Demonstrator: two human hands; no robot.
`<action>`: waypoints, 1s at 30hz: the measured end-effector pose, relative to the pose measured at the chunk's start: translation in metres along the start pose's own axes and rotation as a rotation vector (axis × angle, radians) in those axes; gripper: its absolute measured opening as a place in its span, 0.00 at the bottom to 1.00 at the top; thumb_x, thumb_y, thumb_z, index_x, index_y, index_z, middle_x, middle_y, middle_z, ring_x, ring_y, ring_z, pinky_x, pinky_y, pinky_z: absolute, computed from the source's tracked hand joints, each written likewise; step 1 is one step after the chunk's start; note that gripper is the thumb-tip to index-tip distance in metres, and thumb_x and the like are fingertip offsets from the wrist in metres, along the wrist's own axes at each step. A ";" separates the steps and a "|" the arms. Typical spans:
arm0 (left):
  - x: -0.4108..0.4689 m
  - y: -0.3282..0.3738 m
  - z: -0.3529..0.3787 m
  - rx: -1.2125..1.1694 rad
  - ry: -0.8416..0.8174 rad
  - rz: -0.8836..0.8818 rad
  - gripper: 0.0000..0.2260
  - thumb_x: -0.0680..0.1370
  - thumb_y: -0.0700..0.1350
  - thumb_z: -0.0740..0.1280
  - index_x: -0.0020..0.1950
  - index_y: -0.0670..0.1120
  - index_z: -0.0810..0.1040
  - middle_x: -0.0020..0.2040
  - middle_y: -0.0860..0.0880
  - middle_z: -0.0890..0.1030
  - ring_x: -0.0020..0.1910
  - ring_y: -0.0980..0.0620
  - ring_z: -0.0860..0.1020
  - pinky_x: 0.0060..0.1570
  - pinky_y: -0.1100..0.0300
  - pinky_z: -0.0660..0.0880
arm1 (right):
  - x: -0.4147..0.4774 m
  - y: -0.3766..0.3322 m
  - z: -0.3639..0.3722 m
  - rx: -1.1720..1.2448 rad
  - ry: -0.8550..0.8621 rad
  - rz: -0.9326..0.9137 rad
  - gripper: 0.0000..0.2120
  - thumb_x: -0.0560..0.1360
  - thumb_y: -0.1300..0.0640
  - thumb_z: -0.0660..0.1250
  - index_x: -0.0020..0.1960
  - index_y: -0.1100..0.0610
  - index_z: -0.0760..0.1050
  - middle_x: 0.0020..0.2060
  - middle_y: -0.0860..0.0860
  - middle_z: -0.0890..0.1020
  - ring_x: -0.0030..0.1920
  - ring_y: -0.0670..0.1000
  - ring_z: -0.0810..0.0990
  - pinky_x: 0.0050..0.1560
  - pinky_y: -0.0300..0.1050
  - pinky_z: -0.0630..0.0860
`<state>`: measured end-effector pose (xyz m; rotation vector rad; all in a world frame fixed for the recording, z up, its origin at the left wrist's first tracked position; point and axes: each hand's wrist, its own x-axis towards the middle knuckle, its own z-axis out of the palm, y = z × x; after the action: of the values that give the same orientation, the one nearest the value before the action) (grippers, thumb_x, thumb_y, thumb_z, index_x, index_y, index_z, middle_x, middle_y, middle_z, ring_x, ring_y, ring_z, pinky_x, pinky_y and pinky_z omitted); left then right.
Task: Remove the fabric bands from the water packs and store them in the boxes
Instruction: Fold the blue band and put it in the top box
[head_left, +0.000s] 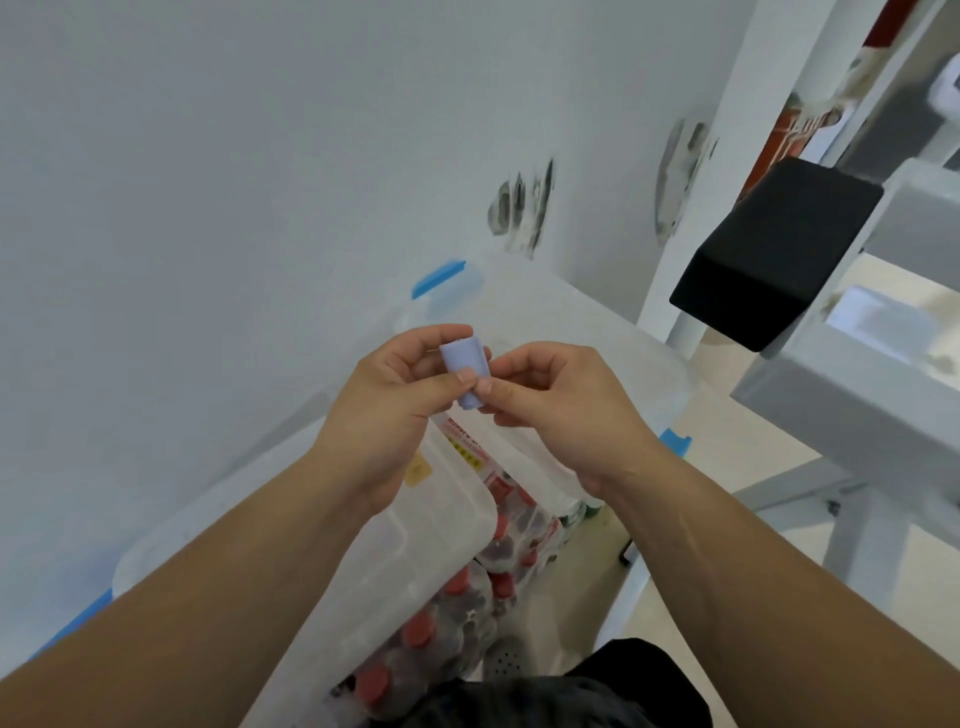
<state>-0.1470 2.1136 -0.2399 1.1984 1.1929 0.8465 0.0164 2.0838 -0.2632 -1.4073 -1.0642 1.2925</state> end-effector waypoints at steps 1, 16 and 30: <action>0.004 0.000 0.000 0.004 -0.021 -0.010 0.14 0.77 0.35 0.68 0.60 0.48 0.80 0.53 0.47 0.86 0.55 0.48 0.84 0.62 0.49 0.76 | 0.002 0.000 -0.002 -0.016 -0.001 0.001 0.08 0.74 0.56 0.77 0.50 0.59 0.84 0.42 0.56 0.88 0.45 0.56 0.87 0.51 0.52 0.85; 0.052 -0.014 -0.015 0.638 0.110 0.085 0.10 0.79 0.55 0.66 0.60 0.62 0.79 0.62 0.59 0.77 0.57 0.56 0.77 0.61 0.56 0.74 | 0.047 -0.007 -0.014 -0.297 0.122 0.083 0.10 0.66 0.56 0.81 0.42 0.56 0.82 0.38 0.54 0.87 0.38 0.53 0.84 0.45 0.53 0.82; 0.044 -0.025 -0.036 1.107 0.055 0.041 0.29 0.64 0.68 0.74 0.62 0.59 0.79 0.75 0.58 0.68 0.73 0.56 0.66 0.71 0.54 0.65 | 0.142 0.026 0.031 -1.106 -0.234 0.219 0.16 0.75 0.47 0.68 0.38 0.59 0.78 0.33 0.52 0.83 0.37 0.53 0.82 0.36 0.44 0.74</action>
<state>-0.1750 2.1581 -0.2723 2.0742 1.7567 0.1791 -0.0035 2.2194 -0.3181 -2.2418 -1.9943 1.0320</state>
